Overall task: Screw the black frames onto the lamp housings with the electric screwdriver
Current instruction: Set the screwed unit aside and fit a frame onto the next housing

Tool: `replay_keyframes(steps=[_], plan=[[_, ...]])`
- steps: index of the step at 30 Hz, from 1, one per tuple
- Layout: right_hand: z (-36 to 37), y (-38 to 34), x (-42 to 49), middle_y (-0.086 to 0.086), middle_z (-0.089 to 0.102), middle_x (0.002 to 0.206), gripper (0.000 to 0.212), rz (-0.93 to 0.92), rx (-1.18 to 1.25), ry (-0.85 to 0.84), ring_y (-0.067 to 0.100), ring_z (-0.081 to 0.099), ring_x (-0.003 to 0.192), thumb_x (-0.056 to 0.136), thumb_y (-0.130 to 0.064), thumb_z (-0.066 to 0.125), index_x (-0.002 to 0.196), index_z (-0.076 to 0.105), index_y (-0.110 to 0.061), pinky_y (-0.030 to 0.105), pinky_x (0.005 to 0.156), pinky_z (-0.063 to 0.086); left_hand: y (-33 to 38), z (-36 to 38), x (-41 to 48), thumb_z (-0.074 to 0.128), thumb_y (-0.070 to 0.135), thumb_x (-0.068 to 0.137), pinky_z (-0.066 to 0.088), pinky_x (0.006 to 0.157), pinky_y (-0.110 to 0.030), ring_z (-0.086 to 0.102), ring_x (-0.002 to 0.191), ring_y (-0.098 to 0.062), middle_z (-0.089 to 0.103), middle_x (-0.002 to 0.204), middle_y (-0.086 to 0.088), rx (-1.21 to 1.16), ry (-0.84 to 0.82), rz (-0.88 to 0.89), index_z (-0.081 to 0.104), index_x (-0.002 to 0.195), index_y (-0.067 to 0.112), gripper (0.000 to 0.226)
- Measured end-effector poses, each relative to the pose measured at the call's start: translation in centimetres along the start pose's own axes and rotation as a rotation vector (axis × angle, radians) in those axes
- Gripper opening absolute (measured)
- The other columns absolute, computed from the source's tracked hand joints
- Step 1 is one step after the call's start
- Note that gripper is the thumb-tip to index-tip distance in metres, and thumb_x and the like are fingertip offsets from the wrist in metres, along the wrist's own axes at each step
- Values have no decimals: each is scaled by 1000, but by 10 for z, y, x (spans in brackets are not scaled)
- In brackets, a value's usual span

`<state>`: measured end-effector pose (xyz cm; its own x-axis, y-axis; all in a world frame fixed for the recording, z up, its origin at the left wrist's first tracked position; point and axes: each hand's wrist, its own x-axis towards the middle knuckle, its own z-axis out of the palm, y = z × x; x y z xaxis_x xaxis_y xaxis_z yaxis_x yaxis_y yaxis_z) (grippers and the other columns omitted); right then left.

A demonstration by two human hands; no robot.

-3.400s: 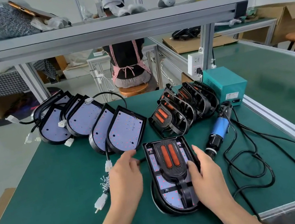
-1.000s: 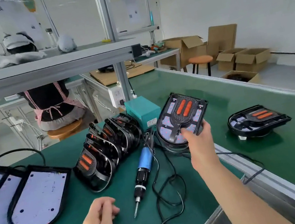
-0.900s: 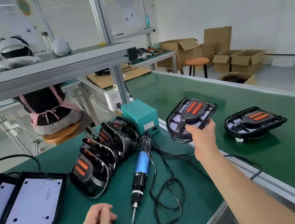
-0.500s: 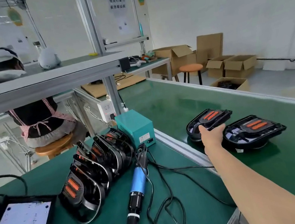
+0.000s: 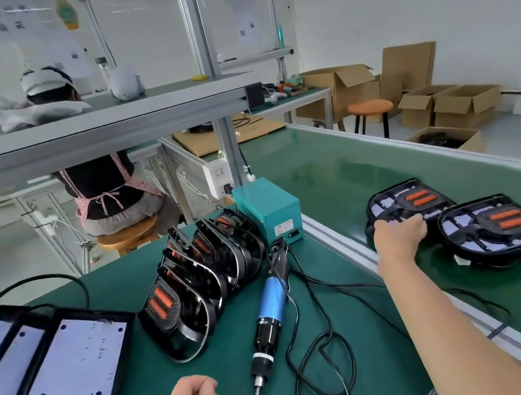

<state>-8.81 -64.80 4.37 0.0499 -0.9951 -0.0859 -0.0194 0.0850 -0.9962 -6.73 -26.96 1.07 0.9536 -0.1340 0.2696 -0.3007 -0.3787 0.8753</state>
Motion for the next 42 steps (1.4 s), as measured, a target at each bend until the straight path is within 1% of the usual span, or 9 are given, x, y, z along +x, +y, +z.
replay_keyframes(steps=[9, 15, 21, 25, 27, 31, 35, 39, 42], plan=[[6, -10, -171, -7, 48, 144, 56, -138, 224, -466, -1, 48, 128, 96, 1, 55, 145, 43, -21, 24, 107, 36, -3, -8, 1, 62, 12, 96, 52, 69, -27, 62, 65, -14, 71, 68, 6, -75, -124, -97, 64, 77, 37, 30], [32, 6, -246, -9, 57, 121, 42, -255, -242, -926, -6, 60, 95, 97, -20, 59, 134, 43, -30, 23, 80, 49, -1, -13, 1, 60, 12, 98, 40, 53, -14, 48, 52, -2, 70, 67, 6, -125, -127, -137, 65, 76, 24, 26], [52, 7, -273, 9, 67, 93, 44, -378, -464, -943, 25, 71, 80, 99, -30, 58, 133, 32, -19, 48, 84, 55, 6, -18, 1, 57, 14, 99, 38, 55, -14, 50, 55, -4, 69, 70, 8, -134, -113, -148, 62, 75, 25, 27], [54, 12, -282, 5, 63, 76, 33, -332, -392, -853, -2, 64, 55, 100, -11, 55, 127, 37, -10, 11, 57, 47, 12, -20, -1, 58, 14, 100, 38, 55, -9, 52, 57, -1, 66, 67, 19, -177, -107, -151, 60, 72, 35, 35], [53, 15, -289, 2, 61, 82, 33, -316, -364, -820, 0, 64, 63, 100, -8, 54, 130, 40, -10, 9, 56, 41, 14, -22, -1, 59, 14, 100, 40, 60, -6, 58, 65, 5, 69, 74, 27, -221, -90, -156, 64, 78, 37, 33], [49, 27, -302, 11, 67, 106, 42, -258, -340, -829, 28, 63, 97, 99, -12, 51, 140, 43, -10, 35, 86, 46, 8, -23, -1, 59, 13, 99, 44, 61, -12, 61, 66, 0, 72, 76, 20, -230, 53, -147, 67, 78, 27, 27], [44, 37, -311, 6, 74, 86, 31, -137, -173, -864, 28, 73, 83, 98, -3, 46, 126, 45, -14, 46, 86, 54, 7, -33, 1, 62, 8, 95, 43, 68, -18, 58, 73, -5, 66, 76, 15, -115, 260, -14, 57, 76, 31, 31], [46, 49, -315, -9, 74, 71, 24, -124, -116, -925, 15, 75, 68, 100, -5, 40, 119, 41, -20, 33, 74, 51, 4, -70, 41, 68, 0, 88, 41, 89, -30, 43, 100, -18, 53, 106, -1, 159, 532, 94, 60, 108, 8, 23], [47, 53, -319, 3, 74, 72, 25, -134, -97, -929, 10, 73, 65, 101, -5, 40, 119, 40, -22, 14, 62, 44, 2, -101, 79, 60, 4, 93, 37, 103, -42, 39, 123, -33, 43, 133, -16, 343, 372, -106, 42, 135, 2, 46]])
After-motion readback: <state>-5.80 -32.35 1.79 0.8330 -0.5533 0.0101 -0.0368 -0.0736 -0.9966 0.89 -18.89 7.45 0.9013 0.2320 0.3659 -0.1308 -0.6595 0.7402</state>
